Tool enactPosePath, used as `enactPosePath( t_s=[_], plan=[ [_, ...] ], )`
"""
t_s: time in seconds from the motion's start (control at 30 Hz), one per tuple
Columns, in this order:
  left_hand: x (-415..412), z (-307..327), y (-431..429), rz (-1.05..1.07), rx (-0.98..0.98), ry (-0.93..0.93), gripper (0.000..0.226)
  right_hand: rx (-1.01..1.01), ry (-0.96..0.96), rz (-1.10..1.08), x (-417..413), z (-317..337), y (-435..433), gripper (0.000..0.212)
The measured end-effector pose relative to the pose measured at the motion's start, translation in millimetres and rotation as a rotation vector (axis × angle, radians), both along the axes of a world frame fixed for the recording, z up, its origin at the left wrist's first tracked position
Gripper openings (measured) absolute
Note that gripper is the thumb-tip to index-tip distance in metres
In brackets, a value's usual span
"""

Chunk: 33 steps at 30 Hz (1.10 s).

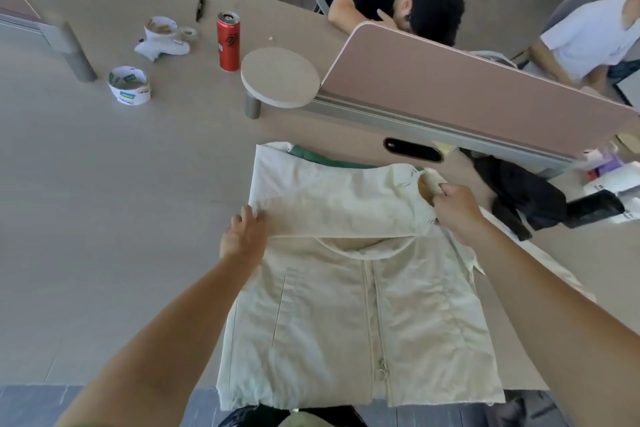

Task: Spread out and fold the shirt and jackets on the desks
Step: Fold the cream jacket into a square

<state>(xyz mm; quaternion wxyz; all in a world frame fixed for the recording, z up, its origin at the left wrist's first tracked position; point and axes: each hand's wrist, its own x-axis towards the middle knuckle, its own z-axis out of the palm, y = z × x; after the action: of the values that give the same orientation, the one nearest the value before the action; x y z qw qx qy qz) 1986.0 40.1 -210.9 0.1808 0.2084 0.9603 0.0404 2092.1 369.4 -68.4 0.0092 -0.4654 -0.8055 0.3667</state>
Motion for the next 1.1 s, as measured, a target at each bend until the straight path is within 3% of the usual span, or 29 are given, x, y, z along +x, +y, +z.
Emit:
enactPosePath(
  t_s=[0.23,0.3,0.37,0.43,0.57,0.7,0.83,1.1],
  plan=[
    [21,-16,-1,0.004,-0.143,-0.046,0.077,-0.312,0.257,-0.327,13,-31,25,0.038],
    [20,-15,2,-0.013,-0.186,-0.043,0.077,-0.353,0.195,-0.346,19,-47,38,0.034],
    [18,-10,9,0.02,-0.201,-0.066,0.076,-0.266,0.004,-0.32,25,-65,45,0.026],
    [14,-2,21,0.061,-0.136,-0.057,0.074,-0.04,-0.202,-0.207,27,-79,45,0.031],
    [-2,4,58,-0.054,0.095,0.093,0.073,0.241,-0.096,0.285,7,-100,14,0.043],
    [-20,-12,111,-0.161,0.157,0.074,0.077,0.503,-0.251,0.776,-14,-143,3,0.057],
    [-23,-52,130,-0.135,0.09,0.089,0.082,0.608,-0.31,0.872,-16,-182,32,0.07],
    [-25,-68,131,-0.134,0.068,0.199,0.082,0.698,-0.16,0.937,-18,-213,58,0.074]
  ],
)
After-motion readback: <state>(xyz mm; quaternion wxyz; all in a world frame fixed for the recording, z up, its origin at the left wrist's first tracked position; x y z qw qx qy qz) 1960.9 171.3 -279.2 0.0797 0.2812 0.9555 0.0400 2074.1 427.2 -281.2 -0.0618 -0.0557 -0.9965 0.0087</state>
